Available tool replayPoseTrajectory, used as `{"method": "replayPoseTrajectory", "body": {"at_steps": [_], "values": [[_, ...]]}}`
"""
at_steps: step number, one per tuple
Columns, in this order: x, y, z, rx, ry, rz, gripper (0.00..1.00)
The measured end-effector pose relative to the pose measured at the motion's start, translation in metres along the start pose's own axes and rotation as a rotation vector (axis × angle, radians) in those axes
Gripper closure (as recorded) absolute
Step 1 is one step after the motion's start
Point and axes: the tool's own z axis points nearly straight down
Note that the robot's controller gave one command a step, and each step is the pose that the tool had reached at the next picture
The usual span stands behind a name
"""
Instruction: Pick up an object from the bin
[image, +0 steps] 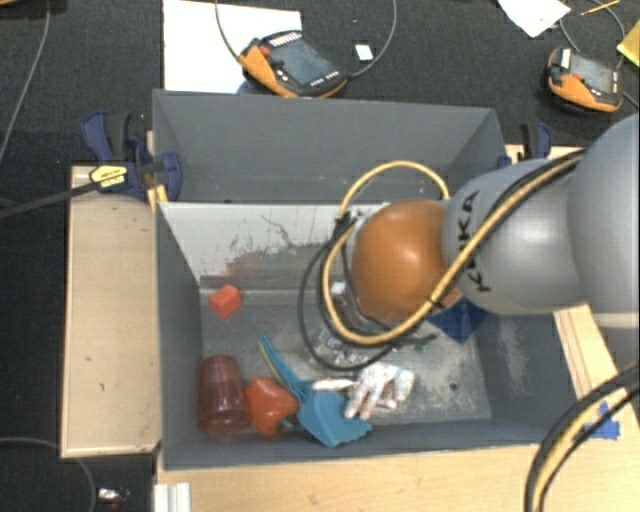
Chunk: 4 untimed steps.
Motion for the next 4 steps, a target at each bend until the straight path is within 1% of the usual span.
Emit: {"method": "replayPoseTrajectory", "body": {"at_steps": [1,2,3,4], "values": [[0.0,-0.019,0.0,0.003,-0.003,-0.089,1.0],[-0.021,0.043,-0.005,-0.001,-0.006,0.083,0.0],[-0.019,0.041,-0.004,0.0,-0.004,0.087,0.0],[-0.024,0.073,-0.006,0.019,-0.035,0.133,0.0]]}}
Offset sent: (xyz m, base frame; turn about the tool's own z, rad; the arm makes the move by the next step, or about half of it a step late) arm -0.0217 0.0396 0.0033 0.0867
